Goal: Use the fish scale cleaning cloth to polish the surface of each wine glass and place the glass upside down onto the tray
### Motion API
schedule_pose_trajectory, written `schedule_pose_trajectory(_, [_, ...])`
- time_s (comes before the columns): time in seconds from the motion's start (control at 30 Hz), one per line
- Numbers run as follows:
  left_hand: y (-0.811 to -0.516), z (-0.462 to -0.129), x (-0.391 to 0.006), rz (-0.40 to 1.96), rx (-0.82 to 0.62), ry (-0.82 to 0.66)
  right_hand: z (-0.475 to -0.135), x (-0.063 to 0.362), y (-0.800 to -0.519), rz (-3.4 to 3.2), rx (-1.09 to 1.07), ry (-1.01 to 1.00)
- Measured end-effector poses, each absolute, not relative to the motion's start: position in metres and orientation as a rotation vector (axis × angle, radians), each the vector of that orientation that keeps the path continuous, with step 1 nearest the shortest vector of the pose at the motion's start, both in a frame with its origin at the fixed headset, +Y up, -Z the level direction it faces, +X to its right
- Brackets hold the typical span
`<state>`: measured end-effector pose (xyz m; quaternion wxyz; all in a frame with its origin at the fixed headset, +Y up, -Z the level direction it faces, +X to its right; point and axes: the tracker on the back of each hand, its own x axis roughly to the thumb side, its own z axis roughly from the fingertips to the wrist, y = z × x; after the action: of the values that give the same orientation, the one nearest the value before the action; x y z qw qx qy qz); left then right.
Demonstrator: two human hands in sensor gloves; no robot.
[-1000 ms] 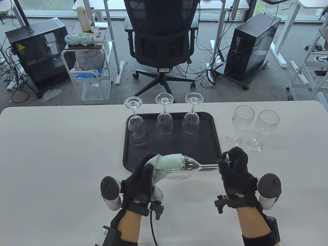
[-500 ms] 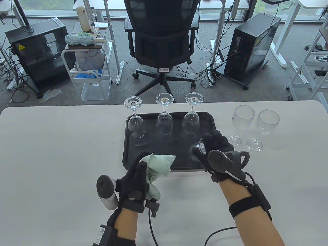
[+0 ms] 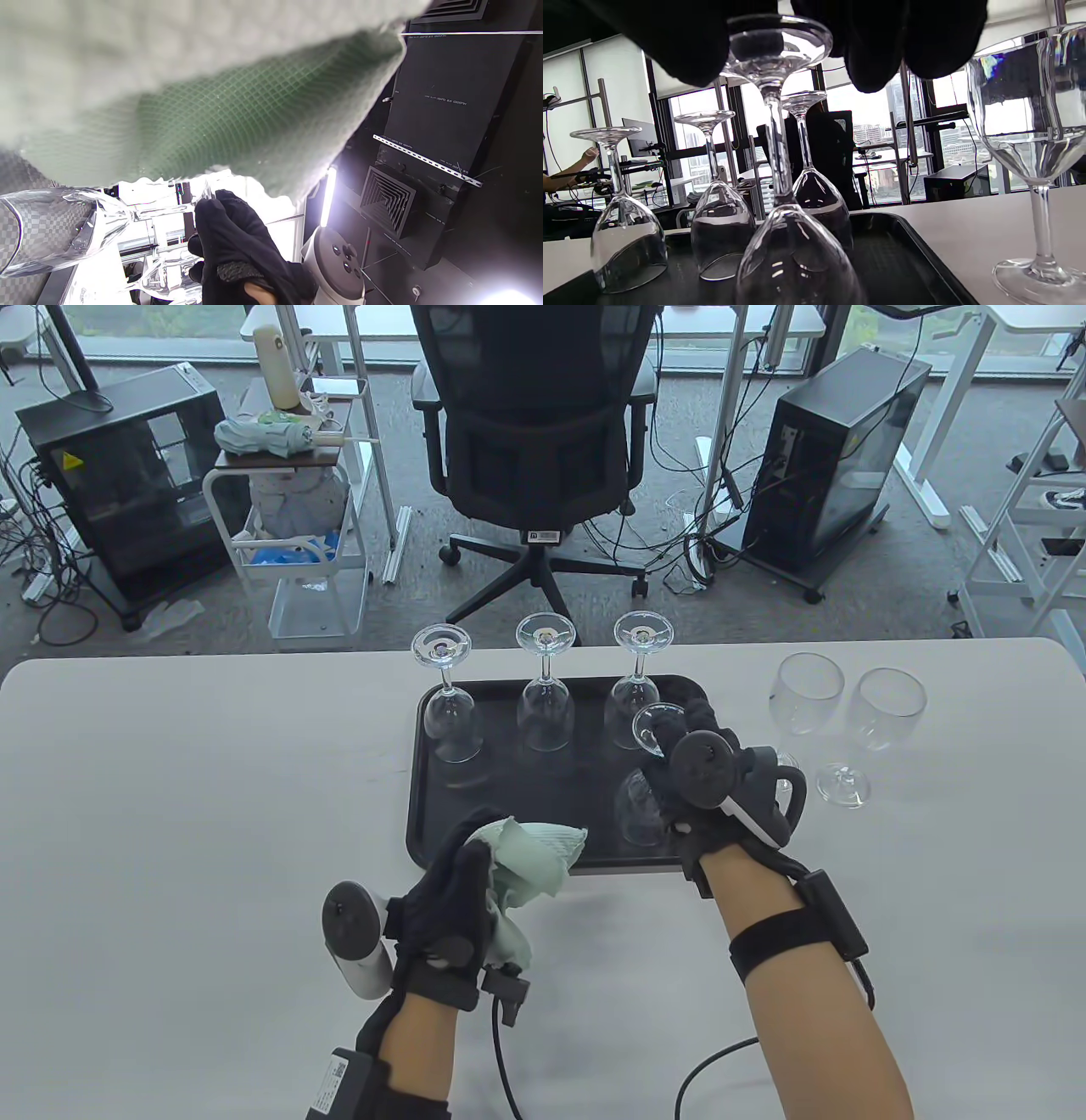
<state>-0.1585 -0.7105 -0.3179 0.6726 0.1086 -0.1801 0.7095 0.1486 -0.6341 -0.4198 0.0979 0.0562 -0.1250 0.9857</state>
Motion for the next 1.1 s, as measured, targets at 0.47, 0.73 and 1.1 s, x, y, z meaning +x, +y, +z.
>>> schedule_pose_trajectory(0.47, [-0.711, -0.318, -0.160, 1.622, 0.260, -0.395, -0.375, 0.325, -0.683, 2.265, -0.423, -0.430])
schedule_pose_trajectory(0.73, [-0.709, -0.317, -0.163, 1.645, 0.282, -0.397, -0.398, 0.384, -0.766, 2.003, -0.716, -0.070])
schedule_pose_trajectory(1.1, [-0.704, -0.318, -0.170, 1.672, 0.297, -0.398, -0.469, 0.389, -0.773, 1.931, -0.790, 0.004])
